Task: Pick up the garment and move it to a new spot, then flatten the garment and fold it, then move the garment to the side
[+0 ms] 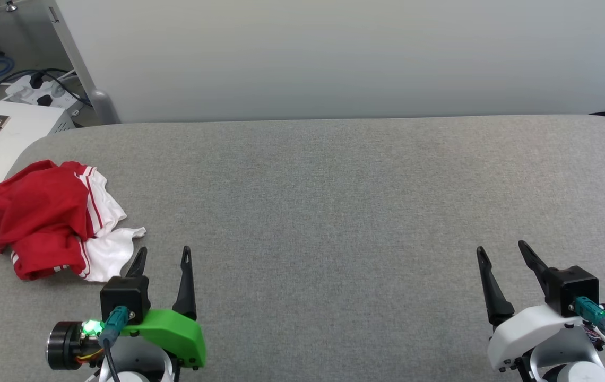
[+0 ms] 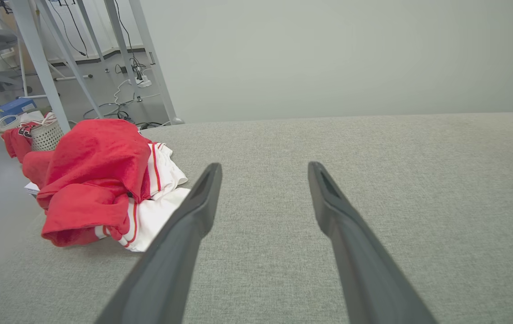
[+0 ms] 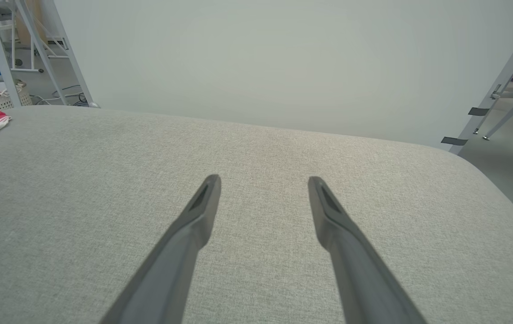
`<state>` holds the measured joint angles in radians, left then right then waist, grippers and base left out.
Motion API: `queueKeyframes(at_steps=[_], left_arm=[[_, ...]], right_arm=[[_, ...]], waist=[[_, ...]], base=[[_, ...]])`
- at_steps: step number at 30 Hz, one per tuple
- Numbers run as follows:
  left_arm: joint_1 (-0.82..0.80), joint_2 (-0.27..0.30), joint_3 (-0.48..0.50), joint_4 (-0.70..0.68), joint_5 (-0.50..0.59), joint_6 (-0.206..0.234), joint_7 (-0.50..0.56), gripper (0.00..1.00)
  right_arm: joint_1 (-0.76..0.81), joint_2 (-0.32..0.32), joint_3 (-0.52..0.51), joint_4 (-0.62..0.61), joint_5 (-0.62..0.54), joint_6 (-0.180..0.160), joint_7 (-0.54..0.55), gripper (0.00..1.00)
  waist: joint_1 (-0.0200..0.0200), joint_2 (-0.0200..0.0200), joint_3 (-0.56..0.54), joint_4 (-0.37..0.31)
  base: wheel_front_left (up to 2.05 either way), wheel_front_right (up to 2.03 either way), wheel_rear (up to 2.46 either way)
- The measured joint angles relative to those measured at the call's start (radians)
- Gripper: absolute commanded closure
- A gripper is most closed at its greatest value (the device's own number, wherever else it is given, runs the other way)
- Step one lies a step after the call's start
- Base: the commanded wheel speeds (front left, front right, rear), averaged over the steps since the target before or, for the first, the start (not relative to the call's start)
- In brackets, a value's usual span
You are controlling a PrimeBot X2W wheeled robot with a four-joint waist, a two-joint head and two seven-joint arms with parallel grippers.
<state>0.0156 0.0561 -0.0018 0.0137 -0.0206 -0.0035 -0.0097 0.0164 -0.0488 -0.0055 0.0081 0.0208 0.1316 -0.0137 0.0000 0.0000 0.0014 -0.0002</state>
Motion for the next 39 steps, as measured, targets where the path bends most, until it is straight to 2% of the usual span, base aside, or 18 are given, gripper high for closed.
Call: queueKeyframes(at_steps=[39], left_arm=[[0.000, 0.000, -0.021, 0.004, -0.068, 0.008, -0.084, 0.00]], right_arm=[[0.000, 0.000, -0.026, -0.025, 0.037, 0.000, -0.080, 0.00]], waist=[[0.0001, 0.0000, 0.008, 0.004]], base=[[0.00, 0.00, 0.00]])
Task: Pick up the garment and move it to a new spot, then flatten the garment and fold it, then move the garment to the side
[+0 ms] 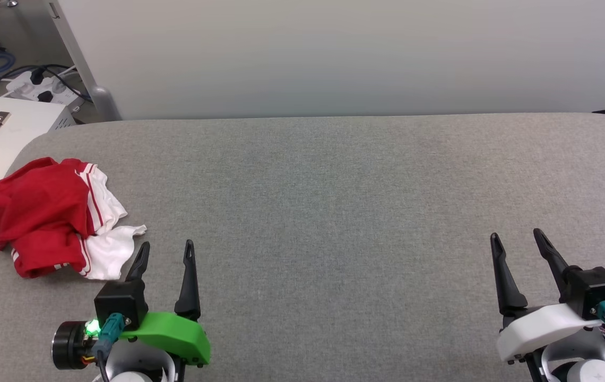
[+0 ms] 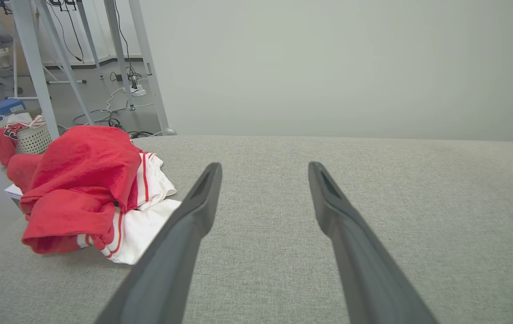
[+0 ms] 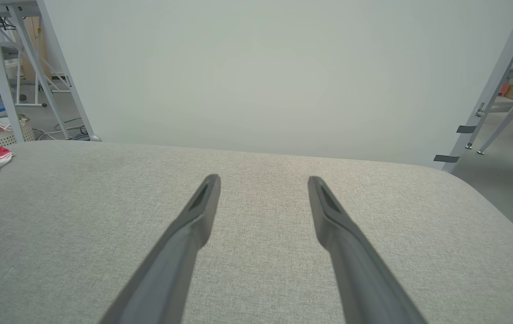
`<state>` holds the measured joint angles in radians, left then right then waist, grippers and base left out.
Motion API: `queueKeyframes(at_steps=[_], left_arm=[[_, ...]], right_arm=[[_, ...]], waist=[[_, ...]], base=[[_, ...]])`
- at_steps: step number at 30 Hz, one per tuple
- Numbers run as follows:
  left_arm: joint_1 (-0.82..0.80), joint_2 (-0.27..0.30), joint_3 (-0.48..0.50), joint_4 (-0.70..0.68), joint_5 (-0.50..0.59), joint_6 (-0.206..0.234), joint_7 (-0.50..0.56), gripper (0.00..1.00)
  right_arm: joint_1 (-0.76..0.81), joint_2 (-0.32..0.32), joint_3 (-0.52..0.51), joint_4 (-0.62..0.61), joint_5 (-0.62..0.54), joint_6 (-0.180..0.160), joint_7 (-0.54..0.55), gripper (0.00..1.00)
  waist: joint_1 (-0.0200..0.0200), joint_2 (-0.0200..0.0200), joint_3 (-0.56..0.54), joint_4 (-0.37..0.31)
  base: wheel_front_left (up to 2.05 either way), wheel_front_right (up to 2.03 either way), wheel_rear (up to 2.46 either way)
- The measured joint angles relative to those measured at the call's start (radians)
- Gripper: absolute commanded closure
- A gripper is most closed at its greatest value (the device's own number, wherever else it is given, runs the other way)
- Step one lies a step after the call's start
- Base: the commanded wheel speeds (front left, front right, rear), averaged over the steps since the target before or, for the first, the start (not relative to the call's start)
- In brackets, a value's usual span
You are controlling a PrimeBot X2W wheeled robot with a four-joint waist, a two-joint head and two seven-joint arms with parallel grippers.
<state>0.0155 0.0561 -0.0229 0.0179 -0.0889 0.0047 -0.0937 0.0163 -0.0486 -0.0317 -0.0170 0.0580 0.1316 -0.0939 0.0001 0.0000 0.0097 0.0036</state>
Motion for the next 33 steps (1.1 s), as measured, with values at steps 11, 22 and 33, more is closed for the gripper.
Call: queueKeyframes(at_steps=[11, 22, 33], left_arm=[[0.000, 0.000, -0.006, 0.001, -0.025, 0.000, -0.021, 0.00], [0.000, 0.000, -0.012, 0.007, -0.059, -0.002, -0.047, 0.00], [0.000, 0.000, -0.029, 0.021, -0.079, -0.005, -0.072, 0.00]], right_arm=[[0.000, 0.000, -0.004, -0.006, 0.017, 0.000, -0.023, 0.00], [0.000, 0.000, -0.008, -0.006, 0.026, 0.000, -0.045, 0.00], [0.000, 0.000, -0.009, 0.001, 0.052, 0.000, -0.070, 0.00]], waist=[[0.0000, 0.0000, 0.000, 0.002], [0.0000, 0.0000, 0.000, 0.002], [0.0000, 0.0000, 0.000, 0.003]], base=[[0.00, 0.00, 0.00], [0.00, 0.00, 0.00], [0.00, 0.00, 0.00]])
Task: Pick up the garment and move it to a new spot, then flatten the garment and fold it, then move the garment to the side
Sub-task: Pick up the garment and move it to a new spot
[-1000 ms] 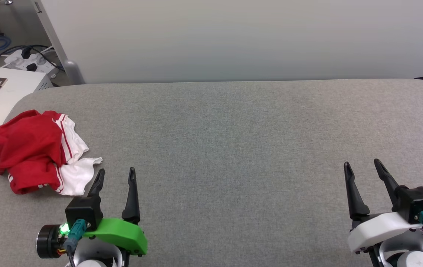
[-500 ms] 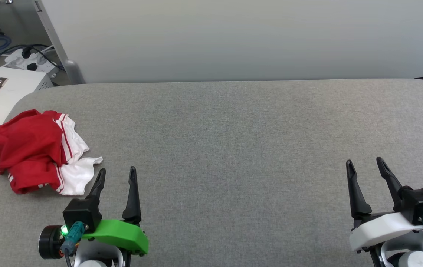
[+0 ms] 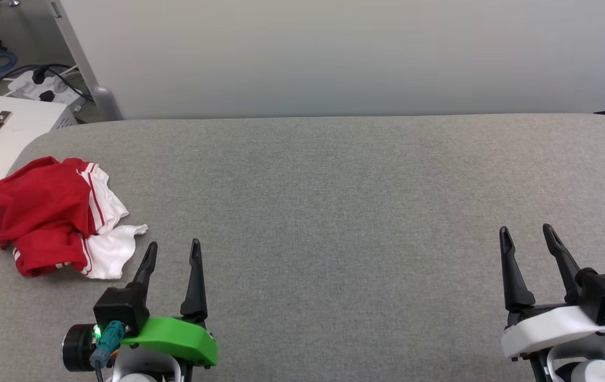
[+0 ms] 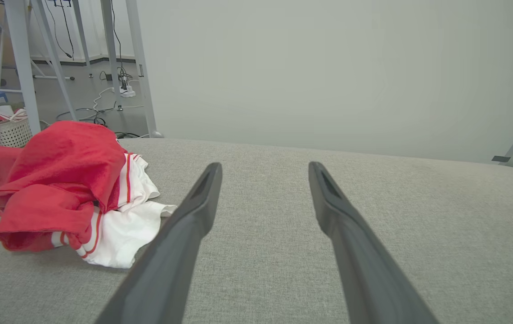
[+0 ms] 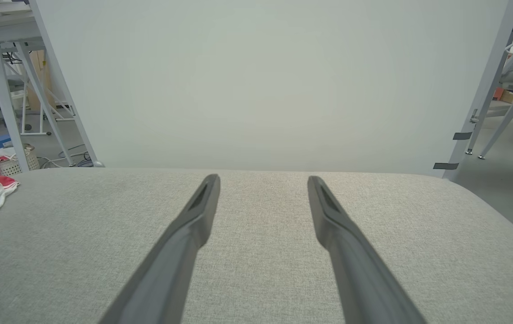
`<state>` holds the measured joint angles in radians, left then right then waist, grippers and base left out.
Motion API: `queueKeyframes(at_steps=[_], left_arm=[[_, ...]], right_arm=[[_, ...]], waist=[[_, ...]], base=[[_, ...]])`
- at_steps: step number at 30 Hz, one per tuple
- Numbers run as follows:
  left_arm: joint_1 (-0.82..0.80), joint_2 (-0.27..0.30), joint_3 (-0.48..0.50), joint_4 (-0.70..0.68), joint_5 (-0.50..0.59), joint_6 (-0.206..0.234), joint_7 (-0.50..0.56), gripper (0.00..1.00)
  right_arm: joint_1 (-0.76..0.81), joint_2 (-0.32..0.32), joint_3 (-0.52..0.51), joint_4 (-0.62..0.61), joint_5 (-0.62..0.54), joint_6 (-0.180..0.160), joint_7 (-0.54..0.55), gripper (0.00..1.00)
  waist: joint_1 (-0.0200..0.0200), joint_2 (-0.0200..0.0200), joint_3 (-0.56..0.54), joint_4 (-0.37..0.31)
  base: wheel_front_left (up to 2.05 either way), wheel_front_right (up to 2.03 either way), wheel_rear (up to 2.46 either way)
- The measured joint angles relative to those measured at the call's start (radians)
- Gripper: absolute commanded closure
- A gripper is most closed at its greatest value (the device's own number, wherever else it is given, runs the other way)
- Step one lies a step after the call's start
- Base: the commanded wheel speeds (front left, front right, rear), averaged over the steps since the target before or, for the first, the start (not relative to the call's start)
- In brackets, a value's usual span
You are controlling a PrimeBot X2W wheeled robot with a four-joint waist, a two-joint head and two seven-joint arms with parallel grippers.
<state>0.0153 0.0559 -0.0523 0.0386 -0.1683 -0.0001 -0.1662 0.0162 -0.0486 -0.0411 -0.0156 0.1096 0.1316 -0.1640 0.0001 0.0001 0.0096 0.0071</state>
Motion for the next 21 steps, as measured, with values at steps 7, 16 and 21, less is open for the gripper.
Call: queueKeyframes(at_steps=[7, 16, 21], left_arm=[[0.000, 0.000, -0.004, 0.012, -0.009, 0.000, -0.011, 0.00], [-0.001, 0.000, -0.007, 0.019, -0.028, 0.000, -0.031, 0.00], [-0.002, 0.000, -0.012, 0.023, -0.045, 0.006, -0.041, 0.00]], right_arm=[[0.000, 0.000, -0.001, 0.013, 0.013, 0.000, -0.017, 0.00], [0.000, 0.000, 0.006, 0.032, 0.017, 0.000, -0.035, 0.00], [0.000, 0.000, 0.014, 0.037, 0.008, 0.000, -0.044, 0.00]], waist=[[0.0000, 0.0000, 0.002, 0.001], [-0.0001, 0.0000, 0.006, 0.009], [-0.0001, 0.0000, 0.009, 0.030]], base=[[0.00, 0.00, 0.00], [0.00, 0.00, 0.00], [0.00, 0.00, 0.00]])
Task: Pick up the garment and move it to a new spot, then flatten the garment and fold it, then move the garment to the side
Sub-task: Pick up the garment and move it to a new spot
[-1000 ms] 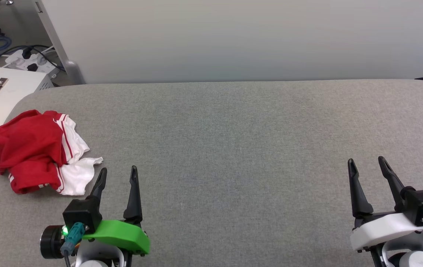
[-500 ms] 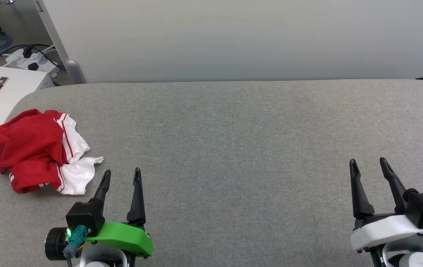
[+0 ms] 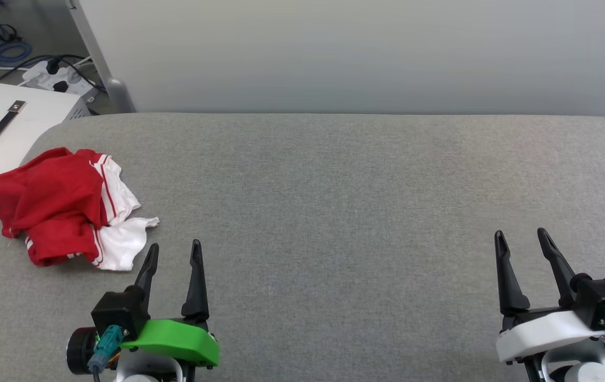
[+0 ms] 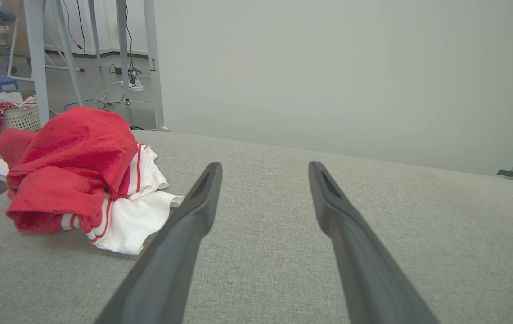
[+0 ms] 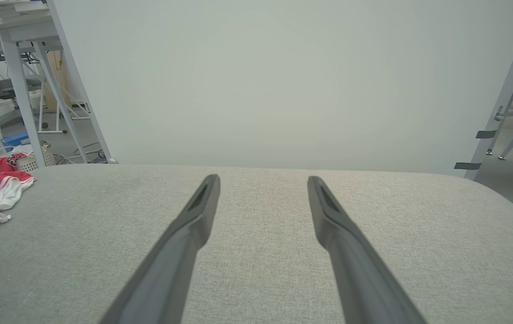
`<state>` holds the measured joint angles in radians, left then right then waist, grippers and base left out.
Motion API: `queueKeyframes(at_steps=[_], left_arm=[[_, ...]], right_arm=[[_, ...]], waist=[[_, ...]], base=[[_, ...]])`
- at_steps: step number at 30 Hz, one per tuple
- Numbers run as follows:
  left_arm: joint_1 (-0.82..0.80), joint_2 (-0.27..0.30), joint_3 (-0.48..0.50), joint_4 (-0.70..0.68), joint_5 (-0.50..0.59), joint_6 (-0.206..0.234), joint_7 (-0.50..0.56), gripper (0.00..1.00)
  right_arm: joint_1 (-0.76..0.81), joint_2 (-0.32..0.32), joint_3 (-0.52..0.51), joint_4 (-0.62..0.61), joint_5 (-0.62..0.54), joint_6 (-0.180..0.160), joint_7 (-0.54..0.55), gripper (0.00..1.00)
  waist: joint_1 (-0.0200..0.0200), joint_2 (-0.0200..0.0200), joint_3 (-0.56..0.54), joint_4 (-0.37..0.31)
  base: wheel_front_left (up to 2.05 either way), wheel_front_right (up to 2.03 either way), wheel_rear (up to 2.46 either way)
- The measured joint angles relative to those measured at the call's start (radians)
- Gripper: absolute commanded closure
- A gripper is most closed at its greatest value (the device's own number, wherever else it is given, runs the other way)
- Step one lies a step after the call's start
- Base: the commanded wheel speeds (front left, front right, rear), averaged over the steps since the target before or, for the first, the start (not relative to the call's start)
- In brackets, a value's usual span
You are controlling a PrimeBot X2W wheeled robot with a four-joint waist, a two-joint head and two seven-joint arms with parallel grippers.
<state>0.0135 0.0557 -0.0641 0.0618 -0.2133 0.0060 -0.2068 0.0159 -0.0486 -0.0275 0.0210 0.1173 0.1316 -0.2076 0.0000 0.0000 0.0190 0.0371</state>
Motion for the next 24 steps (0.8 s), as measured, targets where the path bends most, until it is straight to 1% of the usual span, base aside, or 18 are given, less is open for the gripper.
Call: queueKeyframes(at_steps=[8, 17, 24], left_arm=[[-0.001, 0.000, -0.002, 0.005, -0.013, 0.007, -0.019, 0.00], [-0.005, 0.000, -0.007, 0.016, -0.026, 0.006, -0.039, 0.00], [-0.005, -0.001, -0.016, 0.022, -0.034, -0.003, -0.049, 0.00]], right_arm=[[0.000, 0.000, 0.042, 0.006, -0.012, 0.000, -0.018, 0.00], [0.000, -0.001, 0.094, 0.024, -0.011, 0.000, -0.035, 0.00], [0.000, -0.001, 0.107, 0.030, -0.007, 0.000, -0.044, 0.00]], waist=[[0.0000, 0.0000, 0.004, 0.064], [0.0000, 0.0000, 0.002, 0.173], [0.0000, 0.0000, -0.002, 0.269]], base=[[0.00, 0.00, 0.00], [0.00, 0.00, 0.00], [0.00, 0.00, 0.00]])
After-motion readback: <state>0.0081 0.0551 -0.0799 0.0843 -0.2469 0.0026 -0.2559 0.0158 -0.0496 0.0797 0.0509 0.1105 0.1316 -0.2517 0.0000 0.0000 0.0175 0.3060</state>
